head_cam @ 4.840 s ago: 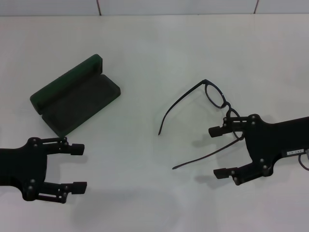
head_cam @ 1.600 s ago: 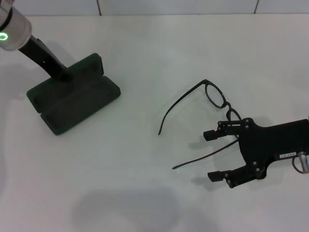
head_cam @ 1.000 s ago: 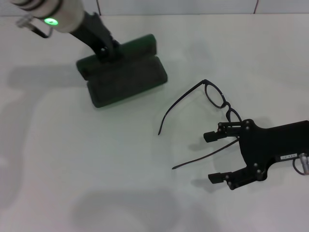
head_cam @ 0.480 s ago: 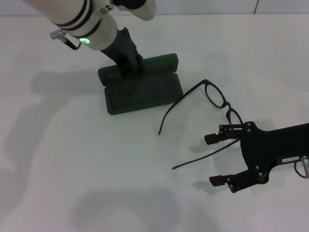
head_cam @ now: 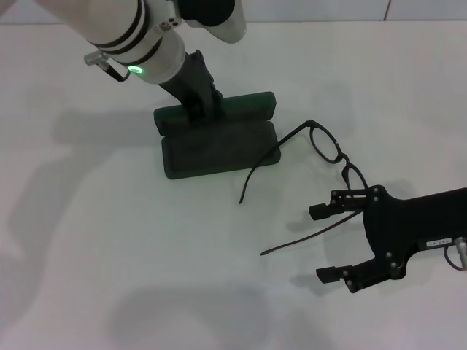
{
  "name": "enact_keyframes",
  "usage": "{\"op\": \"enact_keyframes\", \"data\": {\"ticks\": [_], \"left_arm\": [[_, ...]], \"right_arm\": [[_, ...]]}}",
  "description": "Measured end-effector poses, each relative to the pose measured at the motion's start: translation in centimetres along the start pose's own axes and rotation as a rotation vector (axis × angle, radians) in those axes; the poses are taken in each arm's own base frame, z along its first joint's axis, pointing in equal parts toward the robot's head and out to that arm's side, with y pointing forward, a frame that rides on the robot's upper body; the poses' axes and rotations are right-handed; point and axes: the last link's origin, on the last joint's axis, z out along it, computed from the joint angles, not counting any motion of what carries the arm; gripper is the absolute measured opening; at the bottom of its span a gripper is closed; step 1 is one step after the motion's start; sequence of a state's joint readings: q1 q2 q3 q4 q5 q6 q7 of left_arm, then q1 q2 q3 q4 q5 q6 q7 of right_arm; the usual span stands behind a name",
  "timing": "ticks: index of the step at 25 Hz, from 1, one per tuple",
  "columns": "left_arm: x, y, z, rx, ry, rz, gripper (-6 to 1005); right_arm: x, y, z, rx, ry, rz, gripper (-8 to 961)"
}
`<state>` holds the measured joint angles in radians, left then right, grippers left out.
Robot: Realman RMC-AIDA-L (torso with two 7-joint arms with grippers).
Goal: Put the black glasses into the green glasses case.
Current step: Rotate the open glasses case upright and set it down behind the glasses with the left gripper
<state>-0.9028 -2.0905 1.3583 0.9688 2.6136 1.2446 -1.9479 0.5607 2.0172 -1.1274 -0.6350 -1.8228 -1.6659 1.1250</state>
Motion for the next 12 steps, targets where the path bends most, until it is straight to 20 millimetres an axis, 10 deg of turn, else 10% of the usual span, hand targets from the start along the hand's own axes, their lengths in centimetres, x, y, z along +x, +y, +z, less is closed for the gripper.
{"op": "enact_keyframes", "data": {"ticks": [12], "left_arm": [[0.04,0.47,0.05,0.029,0.014,0.020,329]], "right_arm": [[0.06,0.02,-0.01,0.000,0.003,0.000,870]]}}
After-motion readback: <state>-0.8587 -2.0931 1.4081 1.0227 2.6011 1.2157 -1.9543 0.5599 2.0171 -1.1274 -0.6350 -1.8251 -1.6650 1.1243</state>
